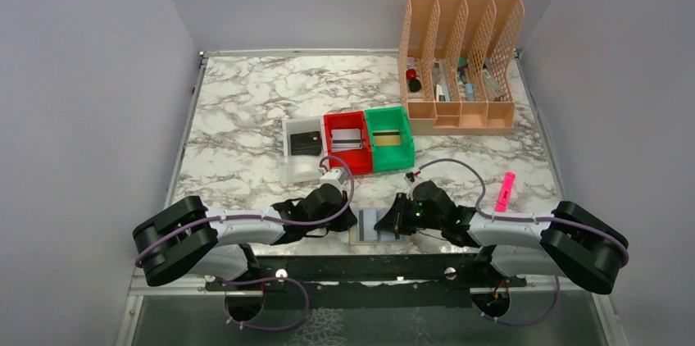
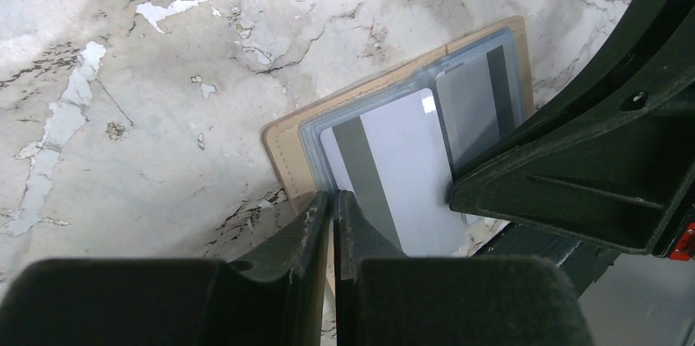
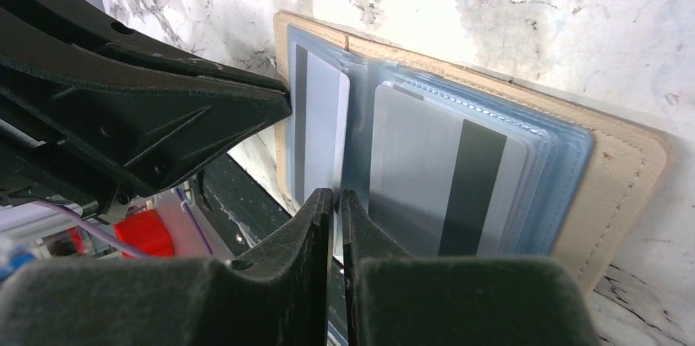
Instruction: Take the credit cards out of the card holder
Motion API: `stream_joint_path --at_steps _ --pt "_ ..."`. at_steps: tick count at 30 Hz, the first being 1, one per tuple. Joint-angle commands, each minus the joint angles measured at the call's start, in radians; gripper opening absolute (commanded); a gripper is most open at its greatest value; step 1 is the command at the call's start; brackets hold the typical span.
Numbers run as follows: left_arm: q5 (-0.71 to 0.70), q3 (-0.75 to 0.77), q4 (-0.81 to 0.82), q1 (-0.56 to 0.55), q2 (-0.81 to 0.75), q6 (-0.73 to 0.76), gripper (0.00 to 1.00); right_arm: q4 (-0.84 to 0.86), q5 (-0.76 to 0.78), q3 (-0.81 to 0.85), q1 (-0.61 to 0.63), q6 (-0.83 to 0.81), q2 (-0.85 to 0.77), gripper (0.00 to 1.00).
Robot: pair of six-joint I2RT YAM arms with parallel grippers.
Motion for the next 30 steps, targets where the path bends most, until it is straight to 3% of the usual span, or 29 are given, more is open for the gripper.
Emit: stream_joint_path --at_steps 1,6,21,24,30 --pt "-0.016 -0.034 -0.108 -0.012 0.034 0.009 0.11 0.021 -0.034 -0.010 -0.016 -0.003 0.010 0.13" --pt "-0.028 -0.040 -0.120 -0.012 0.016 0.009 0.11 0.064 -0.045 -0.039 -0.027 0.013 -0.002 0.01" --pt "-0.035 -0.048 -0.129 -0.012 -0.007 0.006 0.11 -0.014 -0.025 -0.052 -0.043 -0.001 -0.093 0.01" --pt "-0.033 -0.045 -0.129 -0.012 -0.009 0.008 0.11 0.009 -0.040 -0.046 -0.043 0.000 -0.080 0.16" --pt "-0.031 -0.035 -0.128 -0.012 -0.003 0.012 0.11 0.092 -0.094 -0.032 -0.043 -0.002 0.033 0.27"
